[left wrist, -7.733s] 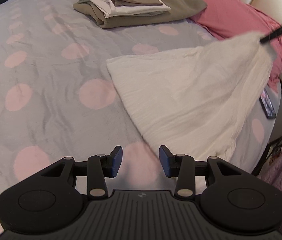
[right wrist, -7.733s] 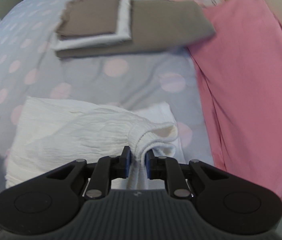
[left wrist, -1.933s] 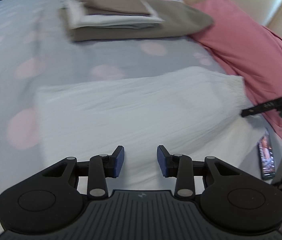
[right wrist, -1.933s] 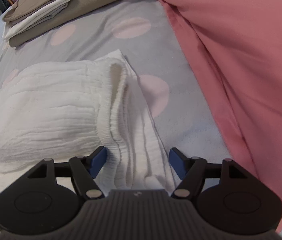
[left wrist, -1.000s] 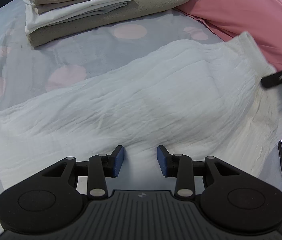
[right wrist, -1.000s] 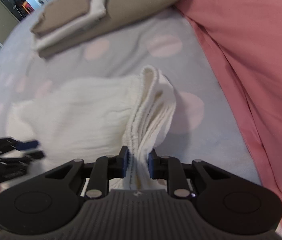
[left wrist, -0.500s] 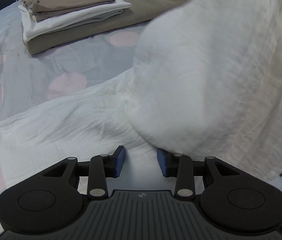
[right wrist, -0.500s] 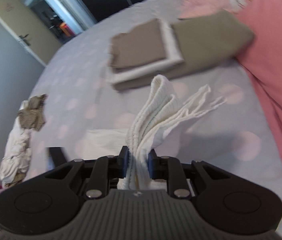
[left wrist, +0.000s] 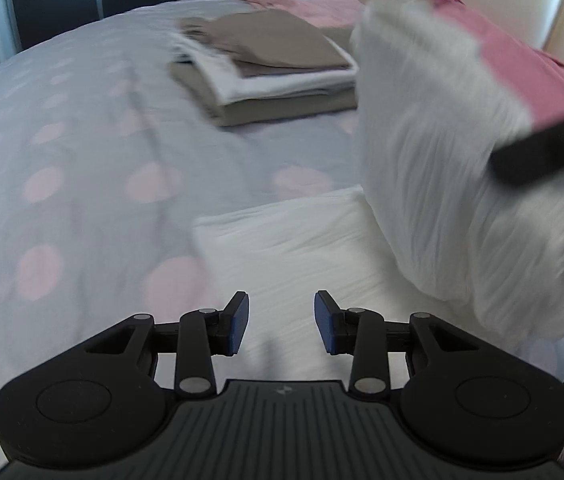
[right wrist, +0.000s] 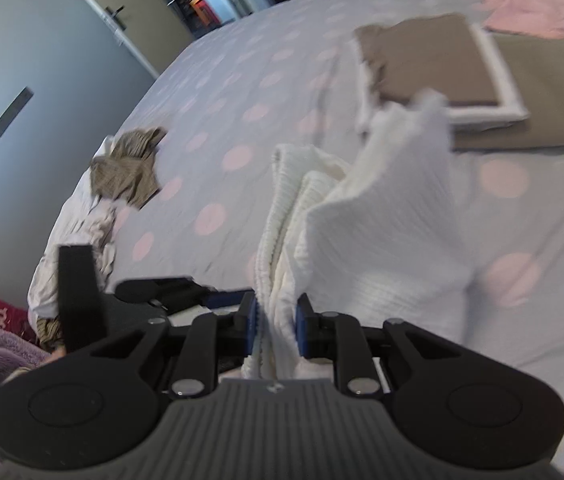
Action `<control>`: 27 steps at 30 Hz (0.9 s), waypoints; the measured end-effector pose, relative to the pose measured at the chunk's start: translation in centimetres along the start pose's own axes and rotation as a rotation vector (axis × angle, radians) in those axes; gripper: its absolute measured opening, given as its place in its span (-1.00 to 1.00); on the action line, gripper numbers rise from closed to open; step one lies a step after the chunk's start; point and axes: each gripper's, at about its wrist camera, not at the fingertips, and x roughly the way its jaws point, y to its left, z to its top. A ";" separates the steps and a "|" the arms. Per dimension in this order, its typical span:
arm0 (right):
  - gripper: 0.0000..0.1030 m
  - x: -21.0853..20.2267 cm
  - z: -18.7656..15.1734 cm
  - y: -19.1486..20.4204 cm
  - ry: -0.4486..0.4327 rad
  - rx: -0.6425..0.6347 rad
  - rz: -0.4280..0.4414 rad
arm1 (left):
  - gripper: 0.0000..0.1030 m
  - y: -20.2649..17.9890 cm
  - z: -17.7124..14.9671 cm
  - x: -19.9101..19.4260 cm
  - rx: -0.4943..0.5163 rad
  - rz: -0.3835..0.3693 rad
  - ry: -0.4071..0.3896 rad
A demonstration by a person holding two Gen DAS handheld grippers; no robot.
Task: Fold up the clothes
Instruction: 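Pinch the blanket fold with the right tool and lift it over, then lay the folded blanket down and open the right tool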
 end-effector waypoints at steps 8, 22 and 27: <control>-0.58 8.0 -2.3 2.2 0.119 -0.010 -0.033 | -0.34 3.4 -2.6 -1.6 -0.065 -0.004 -0.020; -0.25 10.6 -4.3 4.0 0.112 -0.044 -0.064 | -0.34 4.3 -4.2 -0.9 -0.095 -0.035 -0.015; -0.26 7.2 -4.7 4.2 0.004 -0.072 -0.109 | -0.34 4.0 -4.3 -1.3 -0.109 -0.033 -0.034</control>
